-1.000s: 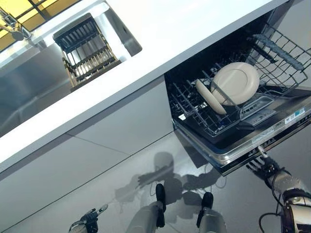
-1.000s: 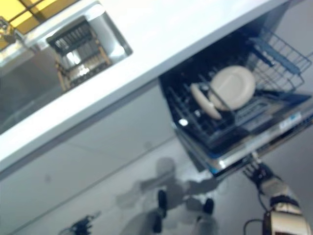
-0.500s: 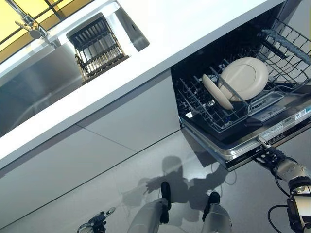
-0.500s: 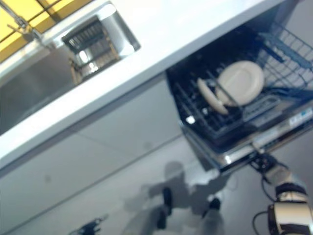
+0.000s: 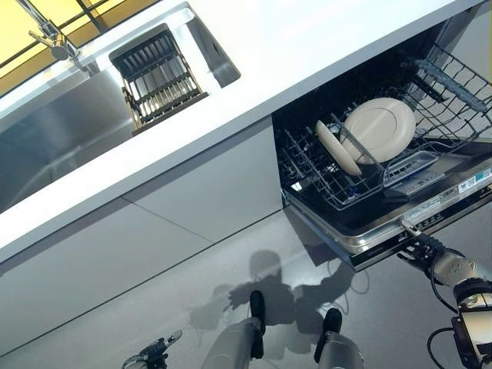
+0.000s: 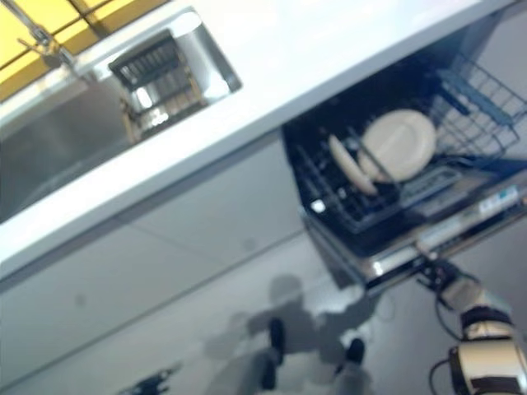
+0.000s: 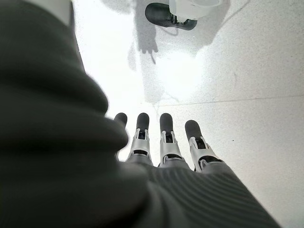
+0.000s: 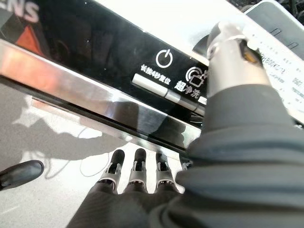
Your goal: Take plates into dishwasher
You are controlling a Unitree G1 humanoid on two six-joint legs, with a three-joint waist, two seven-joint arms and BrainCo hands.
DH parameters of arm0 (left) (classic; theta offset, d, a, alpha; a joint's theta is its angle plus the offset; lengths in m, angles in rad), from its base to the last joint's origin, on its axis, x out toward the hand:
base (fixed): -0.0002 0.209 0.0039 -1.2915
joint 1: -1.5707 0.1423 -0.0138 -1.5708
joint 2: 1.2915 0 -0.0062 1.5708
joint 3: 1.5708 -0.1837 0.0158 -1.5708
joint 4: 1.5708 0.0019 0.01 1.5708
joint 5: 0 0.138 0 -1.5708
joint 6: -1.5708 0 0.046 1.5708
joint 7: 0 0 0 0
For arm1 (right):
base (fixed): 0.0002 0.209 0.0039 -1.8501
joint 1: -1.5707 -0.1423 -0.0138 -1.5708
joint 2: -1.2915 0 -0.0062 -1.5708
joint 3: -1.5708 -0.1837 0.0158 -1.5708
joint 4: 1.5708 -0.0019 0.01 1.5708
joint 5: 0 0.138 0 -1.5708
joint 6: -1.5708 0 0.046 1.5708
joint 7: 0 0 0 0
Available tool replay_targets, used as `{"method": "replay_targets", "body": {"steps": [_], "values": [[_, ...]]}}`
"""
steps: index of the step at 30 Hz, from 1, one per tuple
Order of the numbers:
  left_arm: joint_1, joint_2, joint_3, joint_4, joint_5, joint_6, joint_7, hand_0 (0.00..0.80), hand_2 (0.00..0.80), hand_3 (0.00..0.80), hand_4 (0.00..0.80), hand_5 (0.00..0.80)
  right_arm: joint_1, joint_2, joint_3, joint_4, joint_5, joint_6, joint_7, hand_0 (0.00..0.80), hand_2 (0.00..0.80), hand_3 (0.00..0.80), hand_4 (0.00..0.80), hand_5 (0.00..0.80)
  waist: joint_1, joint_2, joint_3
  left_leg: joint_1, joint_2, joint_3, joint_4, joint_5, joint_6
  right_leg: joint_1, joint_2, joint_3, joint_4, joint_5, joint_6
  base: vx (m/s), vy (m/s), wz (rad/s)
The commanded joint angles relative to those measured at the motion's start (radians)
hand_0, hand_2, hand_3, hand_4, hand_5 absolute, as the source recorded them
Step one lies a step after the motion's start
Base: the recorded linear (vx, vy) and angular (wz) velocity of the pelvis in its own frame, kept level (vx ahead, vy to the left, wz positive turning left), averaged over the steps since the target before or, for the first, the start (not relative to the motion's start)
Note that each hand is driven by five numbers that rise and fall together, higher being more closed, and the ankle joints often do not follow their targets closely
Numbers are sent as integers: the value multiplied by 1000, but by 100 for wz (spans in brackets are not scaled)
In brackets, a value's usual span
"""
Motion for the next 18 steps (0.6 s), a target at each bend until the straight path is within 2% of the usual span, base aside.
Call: {"method": "replay_targets", "body": {"steps": [1, 18], "values": [[17, 82, -3, -12, 37, -7, -4, 0, 0, 0, 0, 0, -382, 64, 12, -189, 152, -126, 149, 0, 0, 0, 0, 0, 105, -84, -58, 22, -39, -4, 65, -122, 54, 23, 5, -34, 80, -96, -74, 6, -54, -1], [35, 99, 14, 18, 87, -23, 3, 0, 0, 0, 0, 0, -389, 57, 13, -210, 203, -157, 141, 0, 0, 0, 0, 0, 148, -151, -151, 100, -29, -45, -70, -83, 48, 127, 41, -83, -55, -52, -51, 24, -16, 8]]}}
